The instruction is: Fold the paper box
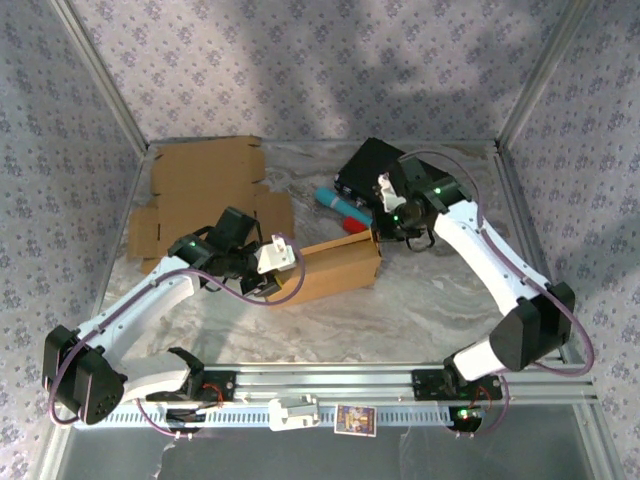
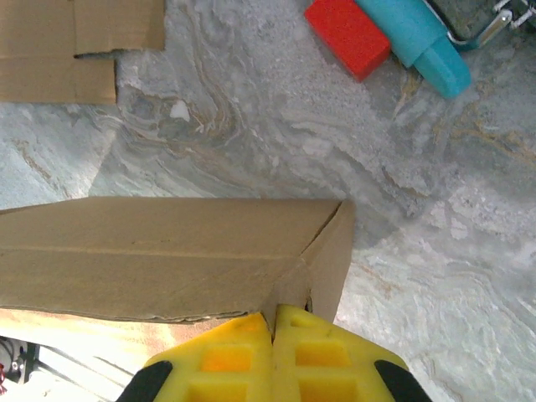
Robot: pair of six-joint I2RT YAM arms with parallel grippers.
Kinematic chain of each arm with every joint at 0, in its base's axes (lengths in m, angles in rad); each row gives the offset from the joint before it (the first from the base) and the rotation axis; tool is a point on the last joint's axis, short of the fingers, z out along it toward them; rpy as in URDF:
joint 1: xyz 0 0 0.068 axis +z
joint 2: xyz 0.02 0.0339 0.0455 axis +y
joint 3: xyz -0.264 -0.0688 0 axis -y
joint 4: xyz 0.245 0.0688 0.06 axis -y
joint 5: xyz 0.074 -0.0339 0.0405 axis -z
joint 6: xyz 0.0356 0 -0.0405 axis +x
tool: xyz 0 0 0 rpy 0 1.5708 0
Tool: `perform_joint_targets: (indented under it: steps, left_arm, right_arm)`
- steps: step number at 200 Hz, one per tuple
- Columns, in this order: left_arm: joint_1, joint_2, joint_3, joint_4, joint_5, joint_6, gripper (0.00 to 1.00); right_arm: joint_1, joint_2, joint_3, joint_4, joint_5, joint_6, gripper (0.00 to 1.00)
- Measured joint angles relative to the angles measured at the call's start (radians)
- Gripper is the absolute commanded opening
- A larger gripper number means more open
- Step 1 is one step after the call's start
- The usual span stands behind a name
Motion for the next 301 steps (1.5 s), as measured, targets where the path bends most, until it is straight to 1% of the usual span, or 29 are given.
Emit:
perform_joint_targets:
  steps: [53,101,112,127,145,169,222,241,271,301]
  left_arm:
    - [0.023,0.016,0.01,0.002,0.024,-0.003,0.48]
    - [0.028,0.023,0.016,0.003,0.027,-0.015,0.5]
    - [0.028,0.022,0.016,0.003,0.027,-0.022,0.53]
    - [0.031,0.022,0.016,0.006,0.026,-0.037,0.59]
    - [0.033,0.018,0.015,0.014,0.015,-0.067,0.7]
    - [0.033,-0.014,0.013,0.036,-0.01,-0.092,0.77]
    - [0.051,-0.105,-0.014,0.046,-0.023,-0.176,0.77]
    - [0.071,-0.129,-0.015,0.038,-0.033,-0.238,0.73]
    - [0.085,-0.145,0.021,-0.012,-0.058,-0.356,0.62]
    - [0.089,-0.162,0.085,-0.089,-0.092,-0.468,0.57]
  right_arm:
    - [0.002,-0.118,-0.161,0.166,0.01,-0.016,0.0]
    - [0.046,-0.21,-0.288,0.284,0.08,-0.027,0.0]
    - [0.057,-0.222,-0.304,0.298,0.1,-0.026,0.0]
    - [0.067,-0.234,-0.314,0.306,0.121,-0.026,0.0]
    - [0.074,-0.237,-0.315,0.303,0.135,-0.026,0.0]
    - [0.08,-0.235,-0.306,0.286,0.14,-0.026,0.0]
    - [0.08,-0.226,-0.296,0.275,0.146,-0.026,0.0]
    - [0.08,-0.223,-0.293,0.275,0.146,-0.026,0.0]
    - [0.08,-0.215,-0.283,0.266,0.15,-0.026,0.0]
    - [0.08,-0.201,-0.264,0.25,0.151,-0.025,0.0]
